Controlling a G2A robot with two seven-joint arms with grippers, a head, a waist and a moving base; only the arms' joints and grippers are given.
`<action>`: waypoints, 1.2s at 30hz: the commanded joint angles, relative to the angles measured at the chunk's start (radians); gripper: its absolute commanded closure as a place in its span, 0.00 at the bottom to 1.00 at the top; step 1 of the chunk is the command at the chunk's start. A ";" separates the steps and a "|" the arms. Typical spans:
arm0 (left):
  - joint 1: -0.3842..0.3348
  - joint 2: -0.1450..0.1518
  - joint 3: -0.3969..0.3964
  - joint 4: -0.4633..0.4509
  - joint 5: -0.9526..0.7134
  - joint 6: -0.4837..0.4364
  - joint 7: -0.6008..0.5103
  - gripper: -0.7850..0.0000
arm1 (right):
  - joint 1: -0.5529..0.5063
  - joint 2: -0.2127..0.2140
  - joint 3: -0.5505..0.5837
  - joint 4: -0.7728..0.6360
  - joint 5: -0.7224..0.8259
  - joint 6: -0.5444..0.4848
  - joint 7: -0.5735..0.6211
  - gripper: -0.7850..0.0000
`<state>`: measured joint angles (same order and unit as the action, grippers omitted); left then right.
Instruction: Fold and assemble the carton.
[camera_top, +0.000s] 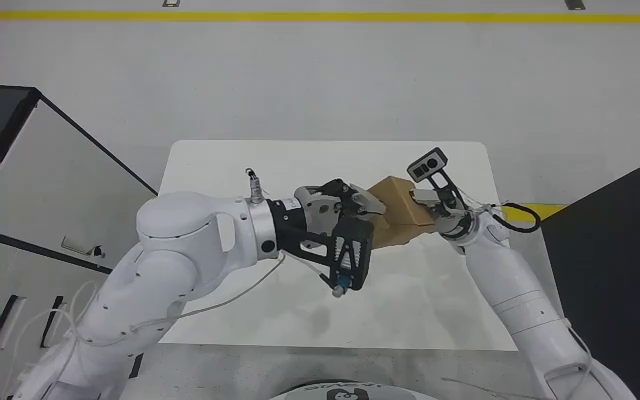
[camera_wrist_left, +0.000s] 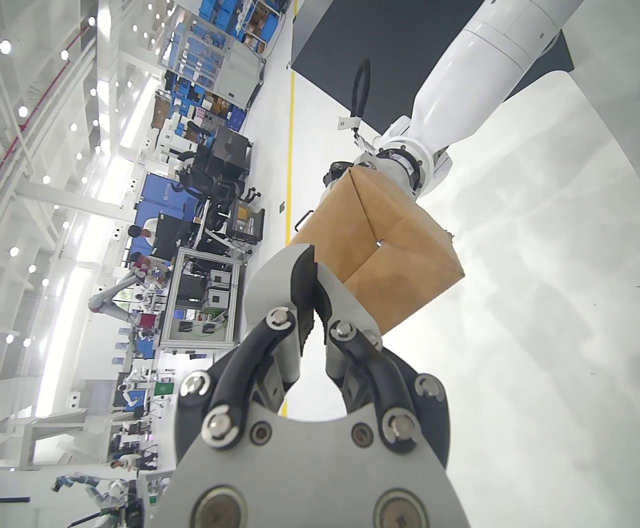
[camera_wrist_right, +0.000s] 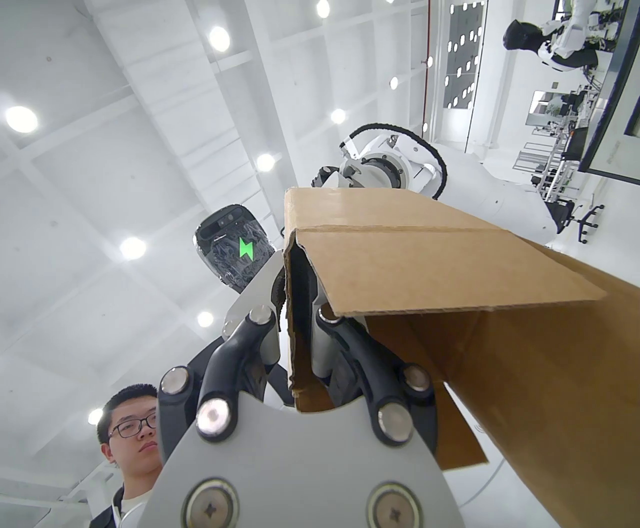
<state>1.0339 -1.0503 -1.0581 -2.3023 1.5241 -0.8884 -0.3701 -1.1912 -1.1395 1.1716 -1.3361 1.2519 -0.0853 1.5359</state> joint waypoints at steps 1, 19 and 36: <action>0.002 0.000 0.000 0.002 -0.005 0.000 -0.006 0.38 | 0.000 0.001 0.001 -0.001 0.001 -0.002 0.000 1.00; 0.090 0.022 -0.184 0.025 -0.237 -0.046 0.092 0.00 | 0.000 0.002 0.004 0.002 0.000 -0.010 0.000 1.00; 0.281 0.138 -0.455 0.096 -0.574 -0.124 0.148 0.00 | 0.000 0.002 0.004 0.002 0.000 -0.010 0.000 1.00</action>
<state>1.3010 -0.9256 -1.4970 -2.2047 0.9589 -1.0123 -0.2295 -1.1915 -1.1380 1.1758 -1.3343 1.2519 -0.0951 1.5359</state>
